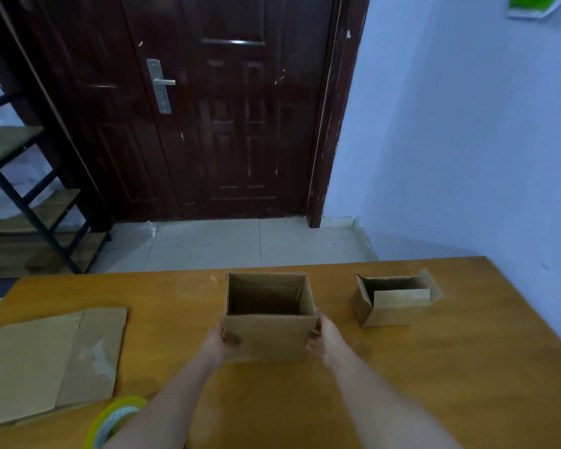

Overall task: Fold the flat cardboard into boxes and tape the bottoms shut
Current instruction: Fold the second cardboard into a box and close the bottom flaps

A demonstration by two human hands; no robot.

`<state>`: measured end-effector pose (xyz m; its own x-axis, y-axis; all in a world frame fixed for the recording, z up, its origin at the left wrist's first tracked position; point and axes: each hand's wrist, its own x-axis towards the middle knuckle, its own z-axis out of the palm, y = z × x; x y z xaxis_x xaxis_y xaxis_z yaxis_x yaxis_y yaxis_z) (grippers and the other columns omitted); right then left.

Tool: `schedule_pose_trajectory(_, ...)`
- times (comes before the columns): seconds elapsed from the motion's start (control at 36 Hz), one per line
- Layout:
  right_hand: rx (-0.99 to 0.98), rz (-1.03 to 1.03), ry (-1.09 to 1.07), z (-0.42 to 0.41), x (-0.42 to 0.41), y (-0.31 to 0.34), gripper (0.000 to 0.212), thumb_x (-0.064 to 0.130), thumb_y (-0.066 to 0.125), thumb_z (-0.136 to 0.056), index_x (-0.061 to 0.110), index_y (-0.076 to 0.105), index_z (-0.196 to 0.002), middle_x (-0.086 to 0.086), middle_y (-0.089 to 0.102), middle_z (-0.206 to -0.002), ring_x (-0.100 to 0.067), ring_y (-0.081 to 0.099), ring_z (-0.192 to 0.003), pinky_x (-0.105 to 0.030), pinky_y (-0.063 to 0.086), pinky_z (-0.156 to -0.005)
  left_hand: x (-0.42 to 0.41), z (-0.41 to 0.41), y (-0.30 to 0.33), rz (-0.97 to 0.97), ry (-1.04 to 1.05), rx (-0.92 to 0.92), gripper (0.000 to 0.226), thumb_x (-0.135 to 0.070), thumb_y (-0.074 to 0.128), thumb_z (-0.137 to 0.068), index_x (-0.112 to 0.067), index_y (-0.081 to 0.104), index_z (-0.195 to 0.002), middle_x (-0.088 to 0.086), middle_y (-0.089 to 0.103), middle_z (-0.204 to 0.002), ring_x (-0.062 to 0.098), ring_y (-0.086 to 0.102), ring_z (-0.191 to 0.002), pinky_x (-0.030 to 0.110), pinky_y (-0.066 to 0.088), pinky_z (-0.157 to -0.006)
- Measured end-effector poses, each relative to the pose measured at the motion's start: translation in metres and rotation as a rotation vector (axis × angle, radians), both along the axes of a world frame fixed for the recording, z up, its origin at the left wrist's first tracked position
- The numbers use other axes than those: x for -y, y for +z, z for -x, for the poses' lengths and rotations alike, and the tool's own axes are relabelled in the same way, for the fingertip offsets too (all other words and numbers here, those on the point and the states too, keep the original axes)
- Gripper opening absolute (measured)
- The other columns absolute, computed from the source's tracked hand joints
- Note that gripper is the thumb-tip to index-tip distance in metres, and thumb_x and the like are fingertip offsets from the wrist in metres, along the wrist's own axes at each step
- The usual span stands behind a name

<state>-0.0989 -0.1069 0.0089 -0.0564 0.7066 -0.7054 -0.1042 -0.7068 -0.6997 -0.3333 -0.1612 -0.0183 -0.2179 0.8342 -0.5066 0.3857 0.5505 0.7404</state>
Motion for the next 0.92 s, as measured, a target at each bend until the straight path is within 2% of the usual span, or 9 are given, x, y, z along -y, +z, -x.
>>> schedule_pose_trajectory(0.08, 0.066, 0.011, 0.042, 0.002, 0.002, -0.008, 0.041, 0.044, 0.046, -0.096, 0.014, 0.054, -0.123, -0.010, 0.061, -0.114, -0.026, 0.056, -0.109, -0.045, 0.046, -0.100, 0.010, -0.013, 0.011, 0.101, -0.045, 0.039, 0.088, -0.006, 0.067, -0.084, -0.012, 0.009, -0.150, 0.015, 0.036, -0.144, 0.031, 0.039, -0.130, 0.030, 0.038, -0.094)
schedule_pose_trajectory(0.14, 0.087, 0.019, 0.049, 0.003, 0.002, -0.011, 0.042, 0.043, 0.046, -0.097, 0.013, 0.054, -0.125, -0.011, 0.061, -0.115, -0.024, 0.055, -0.107, -0.044, 0.045, -0.101, 0.012, -0.015, 0.008, 0.107, -0.051, 0.046, 0.092, -0.004, 0.066, -0.085, -0.012, 0.001, -0.150, 0.015, 0.032, -0.146, 0.026, 0.040, -0.124, 0.032, 0.038, -0.097)
schedule_pose_trajectory(0.25, 0.087, 0.026, 0.044, 0.003, -0.001, -0.009, 0.041, 0.042, 0.045, -0.098, 0.013, 0.053, -0.125, -0.006, 0.060, -0.100, -0.022, 0.053, -0.101, -0.042, 0.044, -0.102, 0.009, -0.013, 0.005, 0.123, -0.068, 0.038, 0.089, -0.008, 0.066, -0.086, -0.014, 0.004, -0.150, 0.011, 0.038, -0.139, 0.016, 0.036, -0.111, 0.028, 0.037, -0.090)
schedule_pose_trajectory(0.36, 0.107, 0.039, 0.046, 0.004, -0.004, -0.006, 0.048, 0.046, 0.045, -0.097, 0.009, 0.050, -0.127, -0.012, 0.057, -0.111, -0.027, 0.053, -0.108, -0.043, 0.043, -0.104, 0.004, -0.009, 0.004, 0.161, -0.093, -0.025, 0.089, -0.015, 0.064, -0.088, -0.013, 0.002, -0.151, 0.012, 0.042, -0.140, 0.026, 0.044, -0.122, 0.031, 0.038, -0.093)
schedule_pose_trajectory(0.44, 0.107, 0.047, 0.077, 0.007, -0.005, -0.006, 0.058, 0.051, 0.042, -0.096, 0.010, 0.048, -0.135, -0.015, 0.057, -0.125, -0.032, 0.050, -0.122, -0.048, 0.036, -0.109, 0.001, -0.009, 0.010, 0.151, -0.117, -0.089, 0.085, -0.012, 0.061, -0.089, -0.015, 0.003, -0.152, 0.013, 0.038, -0.147, 0.034, 0.043, -0.129, 0.027, 0.036, -0.084)
schedule_pose_trajectory(0.58, 0.144, 0.049, 0.081, 0.004, -0.004, 0.008, 0.065, 0.054, 0.042, -0.095, 0.012, 0.037, -0.143, -0.016, 0.045, -0.143, -0.034, 0.037, -0.134, -0.047, 0.025, -0.113, -0.009, 0.004, 0.018, 0.045, -0.040, -0.228, 0.051, 0.001, 0.039, -0.093, -0.008, 0.032, -0.143, 0.014, 0.049, -0.138, 0.030, 0.057, -0.092, 0.026, 0.038, -0.056)
schedule_pose_trajectory(0.75, 0.188, 0.003, 0.058, -0.006, -0.015, 0.022, 0.054, 0.049, 0.042, -0.097, 0.008, 0.051, -0.131, -0.013, 0.053, -0.131, -0.031, 0.046, -0.125, -0.046, 0.031, -0.110, -0.016, 0.015, 0.036, -0.166, 0.341, -0.042, 0.034, -0.012, 0.035, -0.100, -0.006, 0.050, -0.130, 0.015, 0.058, -0.126, 0.029, 0.056, -0.107, 0.041, 0.046, -0.090)
schedule_pose_trajectory(0.83, 0.175, -0.013, 0.061, -0.008, -0.021, 0.024, 0.049, 0.045, 0.043, -0.098, 0.007, 0.054, -0.127, -0.013, 0.058, -0.125, -0.031, 0.051, -0.119, -0.048, 0.036, -0.108, -0.018, 0.012, 0.051, -0.231, 0.482, 0.118, 0.036, -0.024, 0.037, -0.102, -0.006, 0.050, -0.130, 0.013, 0.058, -0.115, 0.027, 0.056, -0.099, 0.043, 0.045, -0.089)
schedule_pose_trajectory(0.92, 0.131, -0.013, 0.064, -0.005, -0.021, 0.020, 0.046, 0.045, 0.046, -0.096, 0.007, 0.057, -0.120, -0.014, 0.062, -0.115, -0.031, 0.058, -0.109, -0.046, 0.044, -0.103, -0.017, 0.002, 0.064, -0.218, 0.434, 0.234, 0.039, -0.036, 0.035, -0.101, -0.011, 0.047, -0.129, 0.011, 0.056, -0.113, 0.028, 0.056, -0.099, 0.044, 0.045, -0.088)
